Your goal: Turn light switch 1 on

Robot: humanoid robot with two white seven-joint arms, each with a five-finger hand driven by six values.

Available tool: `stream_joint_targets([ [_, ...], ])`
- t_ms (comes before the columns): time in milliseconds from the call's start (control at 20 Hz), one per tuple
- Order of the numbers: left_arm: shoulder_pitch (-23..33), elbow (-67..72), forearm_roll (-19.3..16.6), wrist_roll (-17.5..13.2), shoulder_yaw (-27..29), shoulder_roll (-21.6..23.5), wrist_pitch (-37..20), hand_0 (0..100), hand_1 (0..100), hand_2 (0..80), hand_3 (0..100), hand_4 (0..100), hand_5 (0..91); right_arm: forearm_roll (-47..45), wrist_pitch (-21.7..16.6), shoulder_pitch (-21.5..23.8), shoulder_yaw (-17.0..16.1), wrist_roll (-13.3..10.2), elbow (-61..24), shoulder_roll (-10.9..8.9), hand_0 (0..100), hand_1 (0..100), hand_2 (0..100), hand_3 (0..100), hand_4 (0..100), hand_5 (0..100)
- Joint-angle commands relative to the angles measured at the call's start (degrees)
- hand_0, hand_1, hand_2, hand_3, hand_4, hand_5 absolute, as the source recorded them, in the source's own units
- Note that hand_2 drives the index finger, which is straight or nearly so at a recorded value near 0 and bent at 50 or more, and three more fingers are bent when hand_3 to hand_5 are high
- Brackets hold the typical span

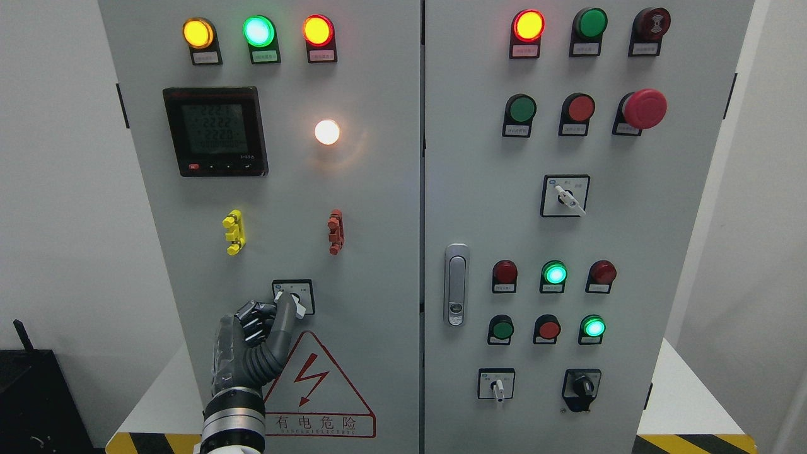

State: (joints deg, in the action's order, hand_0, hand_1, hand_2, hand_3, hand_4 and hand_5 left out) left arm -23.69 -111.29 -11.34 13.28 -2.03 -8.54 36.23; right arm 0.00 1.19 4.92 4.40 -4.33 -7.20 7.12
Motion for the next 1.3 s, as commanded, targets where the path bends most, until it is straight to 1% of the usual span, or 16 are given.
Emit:
stream_joint_targets([
  [0,0.1,0.0,0.0,-0.5,0.0,0.0,0.2,57,50,63.8,93,95,85.2,-1.4,0.0,0.0,0.0,0.0,0.0,0.00,0,0,0,0,0,0],
  [250,0.2,0.0,0.0,-0.5,0.0,0.0,0.2,48,50,64.5,93,96,85.4,-1.4,0.0,0.0,0.0,0.0,0.0,0.00,0,0,0,0,0,0],
  [600,0.2,0.0,0.0,-0.5,0.0,0.0,0.2,41,48,65.7,94,96,85.7,-1.4,0.0,0.0,0.0,0.0,0.0,0.00,0,0,0,0,0,0],
  [700,0.2,0.0,0.0,-0.5,0.0,0.0,0.2,36,46,66.1,94,96,85.8,-1.4,0.0,0.0,0.0,0.0,0.0,0.00,0,0,0,0,0,0],
  [850,0.2,0.0,0.0,-0.5,0.0,0.0,0.2,31,45,66.2,95,96,85.8,-1.4,0.0,0.0,0.0,0.0,0.0,0.00,0,0,0,0,0,0],
  [1250,0.5,-0.2,0.0,-0.5,0.0,0.0,0.0,27,45,66.6,95,96,85.8,-1.4,0.0,0.0,0.0,0.0,0.0,0.00,0,0,0,0,0,0],
])
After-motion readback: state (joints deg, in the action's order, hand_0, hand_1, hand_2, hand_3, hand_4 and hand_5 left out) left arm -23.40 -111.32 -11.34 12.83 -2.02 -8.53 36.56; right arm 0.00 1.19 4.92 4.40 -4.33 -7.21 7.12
